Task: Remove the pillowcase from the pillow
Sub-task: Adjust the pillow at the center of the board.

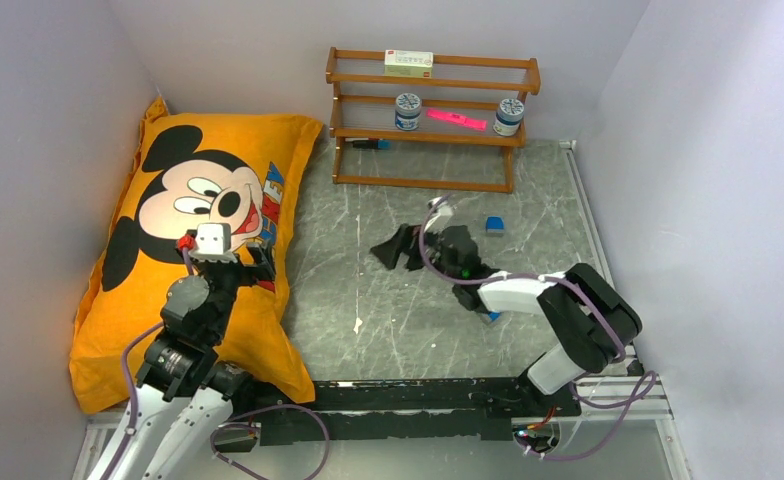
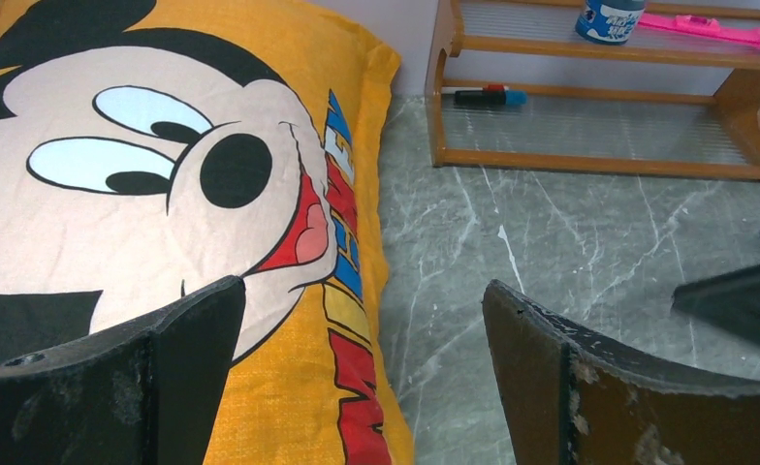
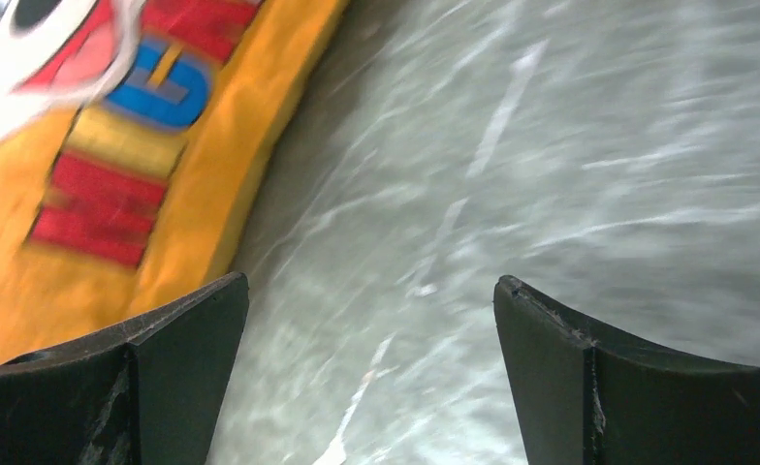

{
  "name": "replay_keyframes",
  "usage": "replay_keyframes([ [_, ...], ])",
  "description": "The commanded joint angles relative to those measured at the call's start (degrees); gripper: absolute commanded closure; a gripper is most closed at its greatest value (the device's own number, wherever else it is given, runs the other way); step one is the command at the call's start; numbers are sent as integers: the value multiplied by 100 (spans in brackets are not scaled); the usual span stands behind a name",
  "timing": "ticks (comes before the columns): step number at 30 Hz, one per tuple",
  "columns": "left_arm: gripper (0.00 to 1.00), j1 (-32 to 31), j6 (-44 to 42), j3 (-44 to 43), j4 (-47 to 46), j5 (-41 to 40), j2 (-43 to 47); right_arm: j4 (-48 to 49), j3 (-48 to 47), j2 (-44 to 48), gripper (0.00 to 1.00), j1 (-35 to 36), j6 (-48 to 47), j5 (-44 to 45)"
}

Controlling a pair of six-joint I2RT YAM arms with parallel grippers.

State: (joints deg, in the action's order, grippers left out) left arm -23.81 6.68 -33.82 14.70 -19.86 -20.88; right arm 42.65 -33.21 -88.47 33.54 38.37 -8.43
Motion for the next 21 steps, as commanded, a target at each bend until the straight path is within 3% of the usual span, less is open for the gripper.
replay_keyframes([
  [1,3,-1,-52,-84,-98,-69,165,216,-282,47,0,847,-404,-637],
  [10,3,-1,-72,-50,-126,-68,307,580,-644,-280,0,2098,-1075,-1174],
  [21,3,0,-75,-54,-189,-117,297,740,-1788,-1420,0,3241,-1523,-958],
])
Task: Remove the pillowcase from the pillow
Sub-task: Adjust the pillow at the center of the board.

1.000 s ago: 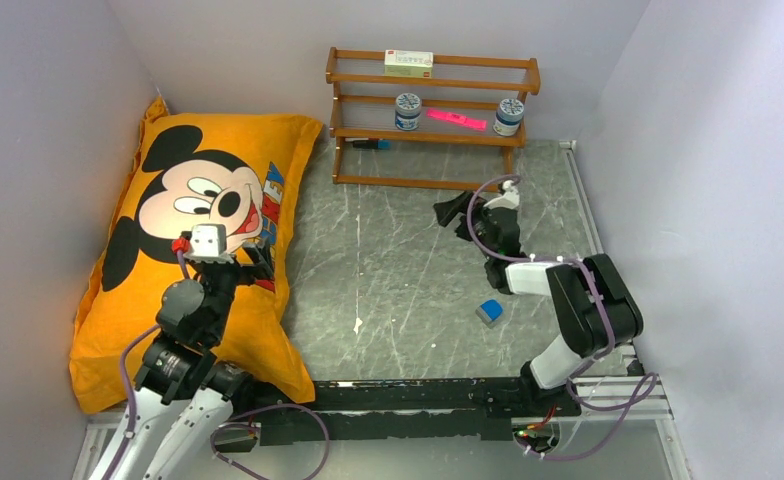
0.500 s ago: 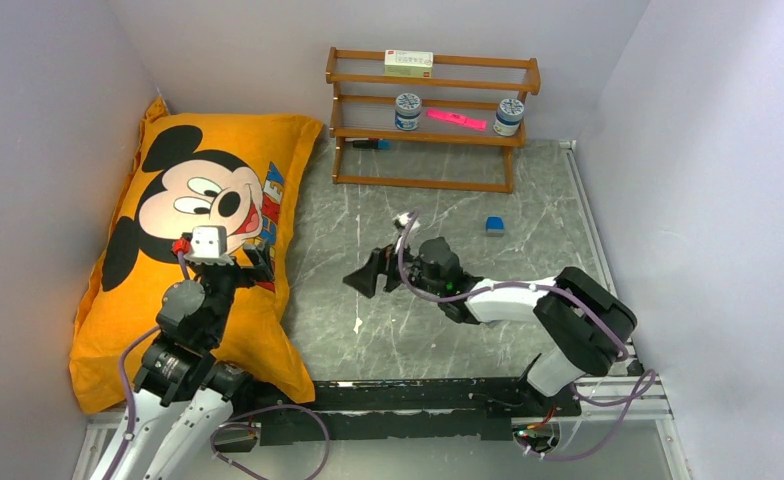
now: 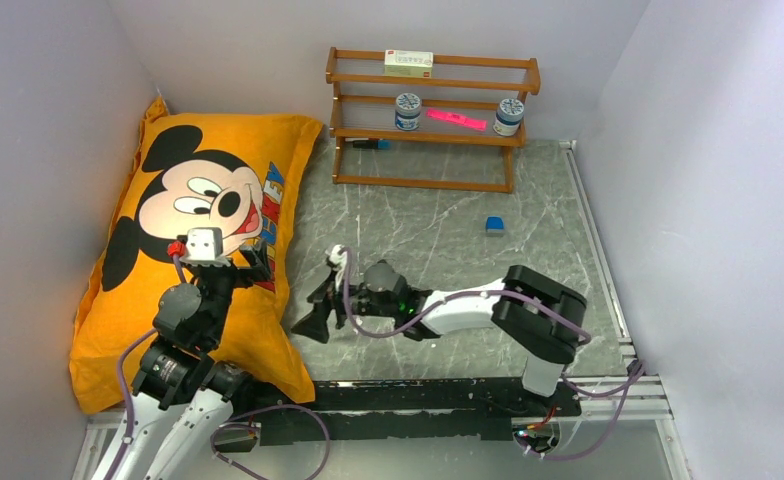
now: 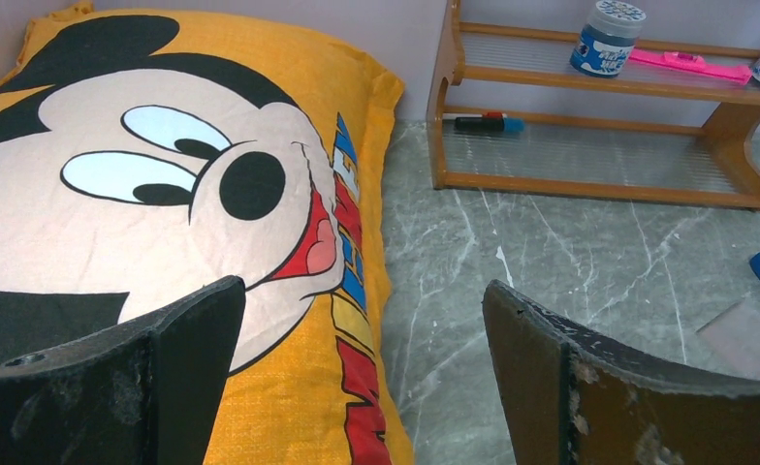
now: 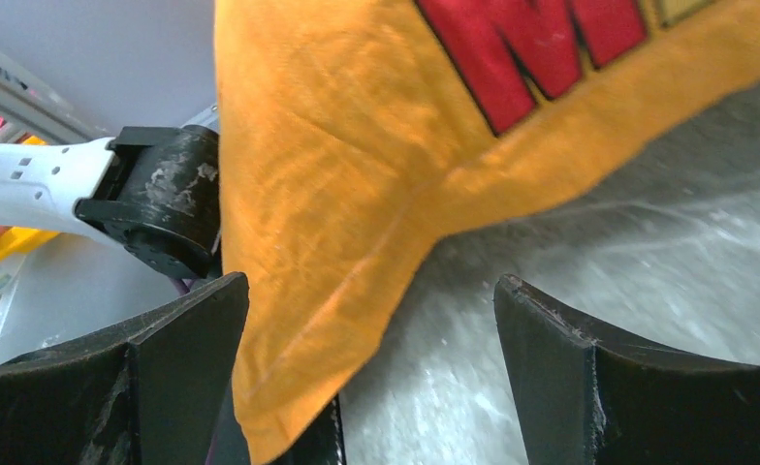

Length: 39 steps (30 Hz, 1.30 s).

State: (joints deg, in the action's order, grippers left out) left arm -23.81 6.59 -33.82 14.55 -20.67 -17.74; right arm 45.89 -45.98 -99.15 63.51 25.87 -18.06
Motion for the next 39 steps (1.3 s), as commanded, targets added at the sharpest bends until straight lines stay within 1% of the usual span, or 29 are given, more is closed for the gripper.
replay_keyframes([
  [1,3,7,-70,-46,-172,-5,-11,381,-644,-457,0,310,-308,-25],
  [8,3,2,-70,-37,-205,-5,47,2,-1455,-1135,0,702,-426,-265],
  [13,3,8,-70,-37,-215,-4,74,-366,-1792,-1633,0,886,-595,133],
  [16,3,3,-63,-37,-208,1,77,-450,-1896,-1883,4,883,-602,320],
  [17,3,1,-63,-32,-200,7,77,-488,-1905,-1923,7,890,-656,388],
  [20,3,8,-62,-34,-198,1,97,-611,-1904,-1961,23,886,-831,468],
  [22,3,7,-69,-37,-189,-3,107,-616,-1831,-1908,40,886,-931,489],
  [25,3,4,-70,-28,-185,-5,120,-646,-1688,-1764,72,877,-1080,595],
  [28,3,6,-70,-28,-172,-17,127,-675,-1465,-1522,99,839,-1246,753],
  [32,3,2,-70,-20,-171,-5,125,-659,-1093,-1066,100,642,-1279,900],
  [39,3,1,-84,-19,-181,16,114,-886,-375,-29,100,39,-1421,1212],
])
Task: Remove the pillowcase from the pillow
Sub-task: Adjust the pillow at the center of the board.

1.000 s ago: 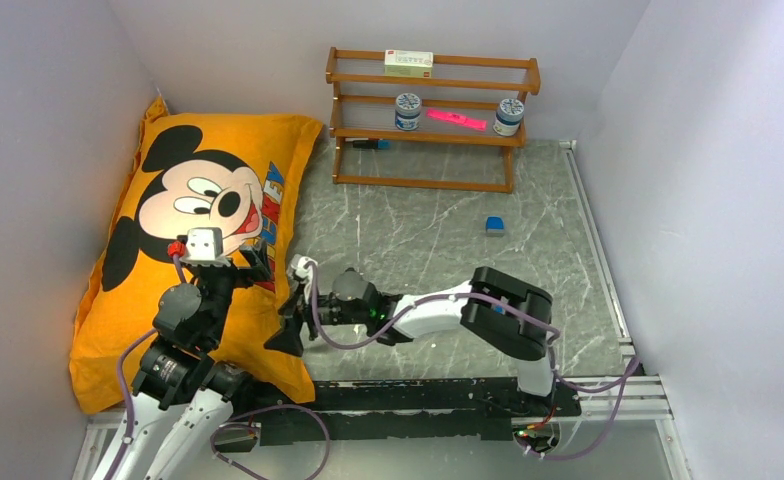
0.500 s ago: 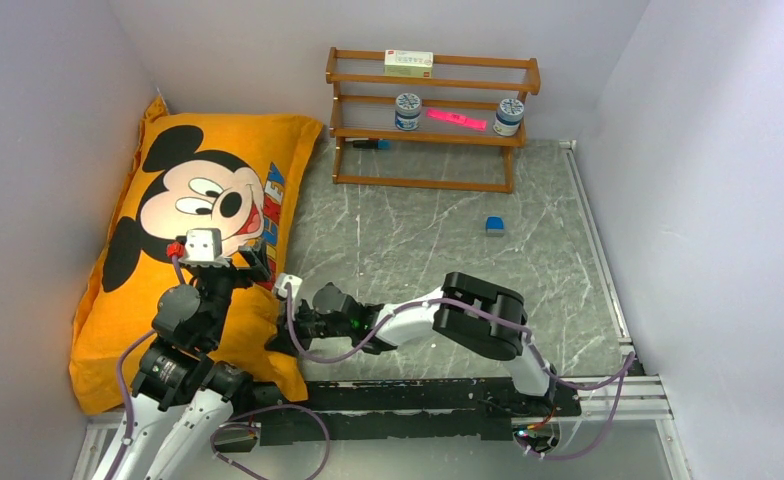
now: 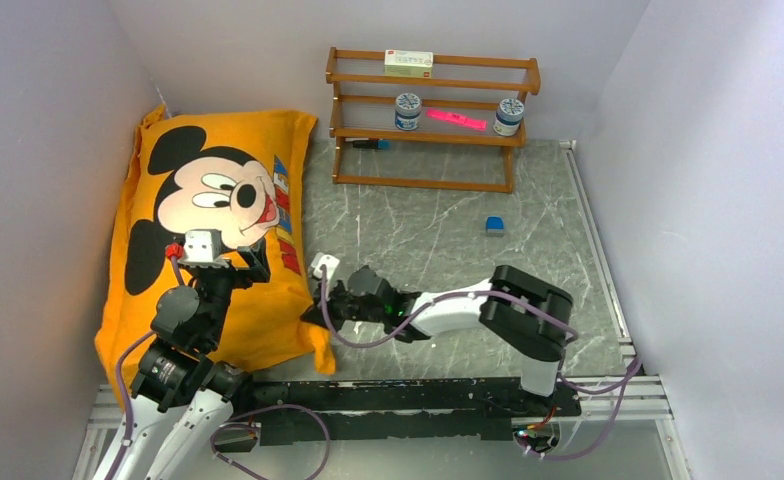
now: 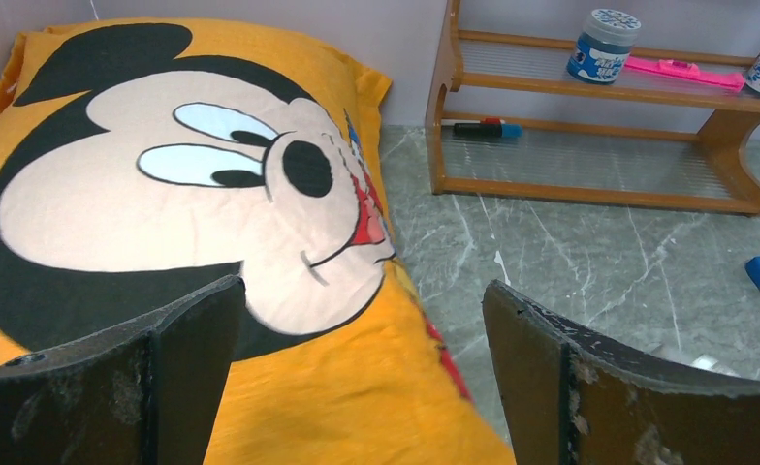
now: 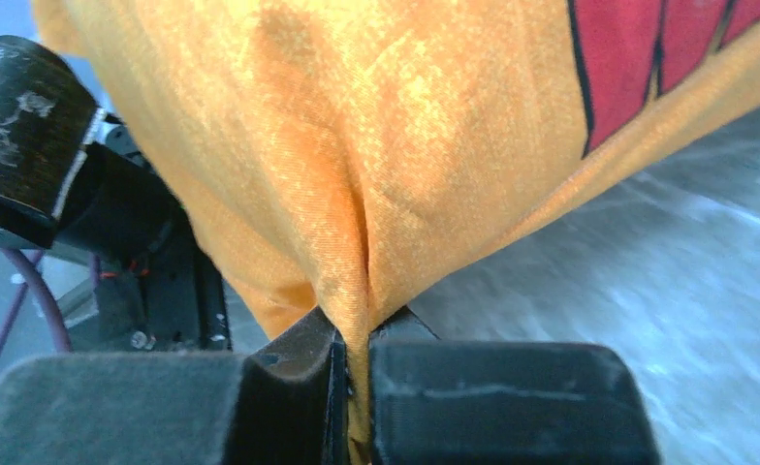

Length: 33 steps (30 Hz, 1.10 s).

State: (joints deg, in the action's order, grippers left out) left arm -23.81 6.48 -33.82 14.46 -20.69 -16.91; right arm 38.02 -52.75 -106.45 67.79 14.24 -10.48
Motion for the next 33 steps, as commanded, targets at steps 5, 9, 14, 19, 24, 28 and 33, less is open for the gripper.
replay_keyframes([
  [5,3,1,-76,-10,-180,45,25,-391,829,1413,100,-817,-380,661],
  [9,3,3,-79,-10,-189,59,5,-710,1131,2007,100,-1122,-558,1014],
  [14,3,2,-82,-8,-198,78,-22,-1290,1335,2623,100,-1677,-857,1525],
  [19,3,1,-83,-10,-198,76,-32,-1658,1581,3215,100,-2361,-955,1771],
  [24,3,4,-80,-6,-202,80,-39,-2323,1485,3376,100,-3099,-599,2227],
  [28,3,-1,-77,-10,-196,85,-34,-2793,1296,3280,100,-3532,-155,2733],
  [33,3,-1,-77,-10,-196,69,-18,-3285,1174,3357,99,-3842,155,3802],
])
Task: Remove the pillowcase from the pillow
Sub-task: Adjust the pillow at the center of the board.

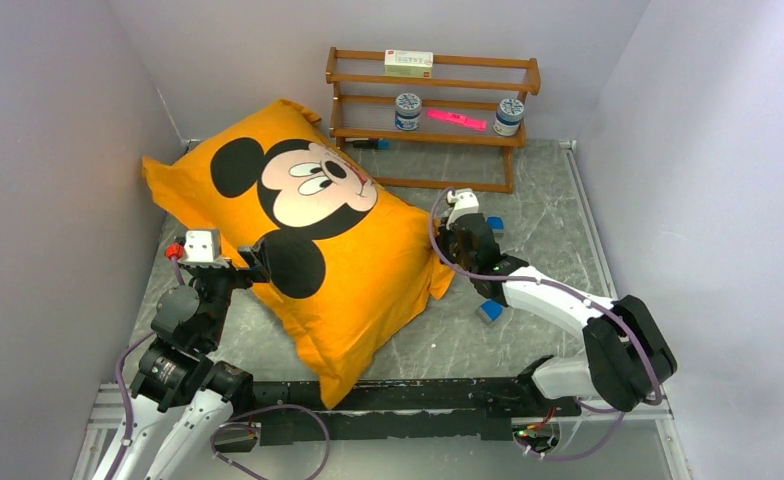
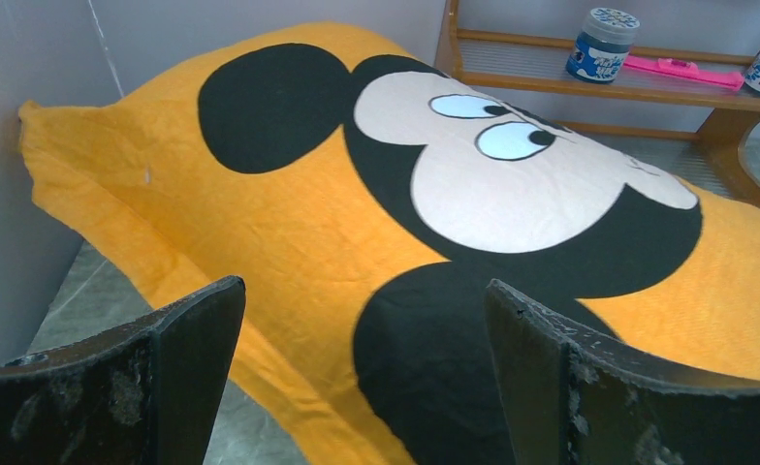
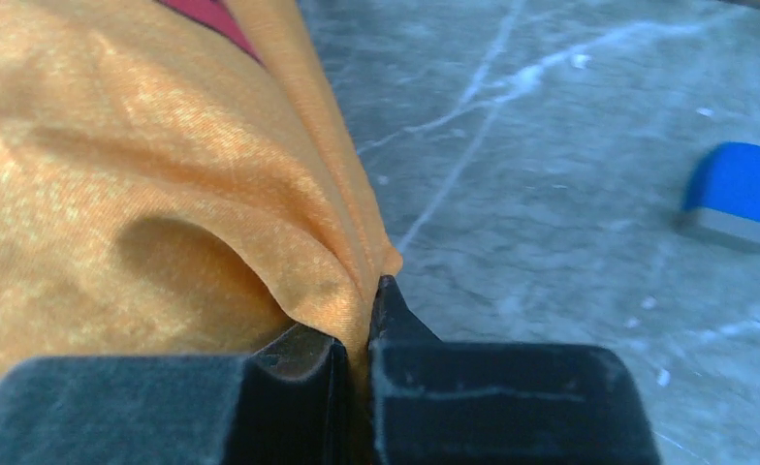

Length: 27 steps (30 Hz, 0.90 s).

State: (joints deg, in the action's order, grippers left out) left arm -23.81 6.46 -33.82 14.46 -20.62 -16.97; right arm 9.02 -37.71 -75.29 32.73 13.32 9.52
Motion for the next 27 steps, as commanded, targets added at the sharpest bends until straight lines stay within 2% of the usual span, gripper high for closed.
replay_keyframes([
  [1,3,-1,-75,-10,-198,67,-8,-432,-343,280,97,-348,242,2012],
  [6,3,4,-75,-10,-207,83,-25,-489,-480,412,76,-361,3,2090],
  [10,3,-1,-75,-10,-214,76,-34,-471,-562,615,47,-220,-240,1485],
  [13,3,1,-75,-10,-215,57,-34,-675,-722,795,28,158,-391,1393],
  [16,3,0,-69,-11,-224,64,-42,-877,-854,987,14,717,-535,1541],
  [20,3,4,-71,-11,-233,83,-48,-1288,-1080,1151,7,1488,-628,1696],
  [27,3,-1,-62,-10,-225,70,9,-1846,-1351,1215,4,2625,-647,2447],
])
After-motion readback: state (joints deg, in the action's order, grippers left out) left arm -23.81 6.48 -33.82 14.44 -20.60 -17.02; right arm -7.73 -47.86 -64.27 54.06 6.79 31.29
